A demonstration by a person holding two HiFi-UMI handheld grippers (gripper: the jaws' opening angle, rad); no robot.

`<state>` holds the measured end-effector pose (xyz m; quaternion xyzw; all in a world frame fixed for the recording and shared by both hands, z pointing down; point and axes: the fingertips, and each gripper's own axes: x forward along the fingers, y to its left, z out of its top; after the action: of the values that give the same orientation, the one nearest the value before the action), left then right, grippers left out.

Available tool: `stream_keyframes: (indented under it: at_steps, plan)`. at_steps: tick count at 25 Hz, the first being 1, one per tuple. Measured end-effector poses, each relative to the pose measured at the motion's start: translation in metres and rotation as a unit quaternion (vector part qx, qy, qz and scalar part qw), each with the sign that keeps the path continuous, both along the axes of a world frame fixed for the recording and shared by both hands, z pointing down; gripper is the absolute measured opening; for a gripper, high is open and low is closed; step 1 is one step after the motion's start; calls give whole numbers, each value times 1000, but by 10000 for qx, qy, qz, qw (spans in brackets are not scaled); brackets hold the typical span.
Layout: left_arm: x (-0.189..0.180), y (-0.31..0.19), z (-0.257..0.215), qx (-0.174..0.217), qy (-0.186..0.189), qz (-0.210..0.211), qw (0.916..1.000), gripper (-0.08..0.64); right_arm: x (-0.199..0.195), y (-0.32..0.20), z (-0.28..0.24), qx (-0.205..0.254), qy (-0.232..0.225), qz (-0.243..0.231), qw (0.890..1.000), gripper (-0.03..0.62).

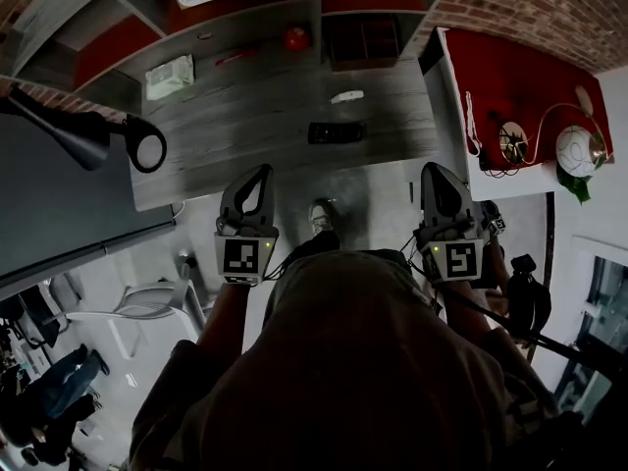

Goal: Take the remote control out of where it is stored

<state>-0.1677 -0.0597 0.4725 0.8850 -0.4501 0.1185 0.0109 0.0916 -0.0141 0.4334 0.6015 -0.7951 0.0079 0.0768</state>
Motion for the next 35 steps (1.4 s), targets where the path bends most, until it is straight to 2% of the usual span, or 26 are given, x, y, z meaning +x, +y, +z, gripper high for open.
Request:
stream_keyframes:
  at_steps: [6, 14, 21, 31, 35]
  plan:
    - [-2, -16, -4, 115, 71, 176, 9998, 11, -7, -10, -3, 83, 124, 90, 9998, 14]
    - [0, -25, -21, 315, 213, 196, 9991, 11, -18, -20, -11, 177, 40, 55, 9998, 14]
    - [8, -33, -23, 267, 194, 197, 9993, 11, -8, -28, -15, 158, -60, 131, 9998, 14]
    - [16, -44, -37, 294, 212, 23, 9993, 11, 0, -46, -24, 197, -74, -55, 9998, 14]
    - [24, -46, -36, 247, 105, -15, 9996, 11, 5, -50, -25, 239, -3, -178, 9996, 14]
